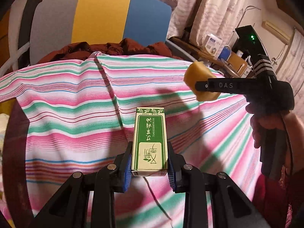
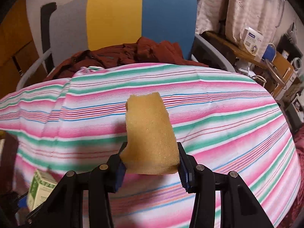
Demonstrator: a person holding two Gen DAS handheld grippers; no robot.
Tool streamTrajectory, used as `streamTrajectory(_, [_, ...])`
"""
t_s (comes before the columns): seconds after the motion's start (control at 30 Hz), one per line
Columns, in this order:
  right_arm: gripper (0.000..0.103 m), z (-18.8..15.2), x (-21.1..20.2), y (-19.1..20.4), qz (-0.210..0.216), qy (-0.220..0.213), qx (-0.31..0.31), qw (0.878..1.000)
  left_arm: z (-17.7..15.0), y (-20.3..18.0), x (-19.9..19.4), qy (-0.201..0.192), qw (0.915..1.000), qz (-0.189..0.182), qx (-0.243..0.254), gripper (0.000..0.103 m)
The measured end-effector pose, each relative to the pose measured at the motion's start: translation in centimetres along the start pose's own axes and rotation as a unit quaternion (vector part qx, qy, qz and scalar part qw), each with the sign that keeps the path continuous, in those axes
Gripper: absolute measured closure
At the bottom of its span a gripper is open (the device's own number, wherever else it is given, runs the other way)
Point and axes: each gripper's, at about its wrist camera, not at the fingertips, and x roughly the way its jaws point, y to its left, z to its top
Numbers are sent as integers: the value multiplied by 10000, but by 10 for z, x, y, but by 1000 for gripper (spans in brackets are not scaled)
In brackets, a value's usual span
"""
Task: Organize objects
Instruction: 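Carry the yellow sponge and green tea box to the gold tray and release both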
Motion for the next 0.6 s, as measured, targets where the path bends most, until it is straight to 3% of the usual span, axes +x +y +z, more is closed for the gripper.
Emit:
streamTrajectory(0.13, [55, -10, -27, 16, 129, -98, -84, 9998, -5, 1, -21, -91, 9999, -115, -24, 73])
streamTrajectory(0.4, [55, -39, -71, 60, 846, -147, 59, 9963, -17, 15, -76, -398, 9990, -195, -75, 73])
streamTrajectory(0.6, [55, -62, -91, 111, 1271, -104, -119, 9918, -32, 38, -112, -563, 9982, -120, -196, 73])
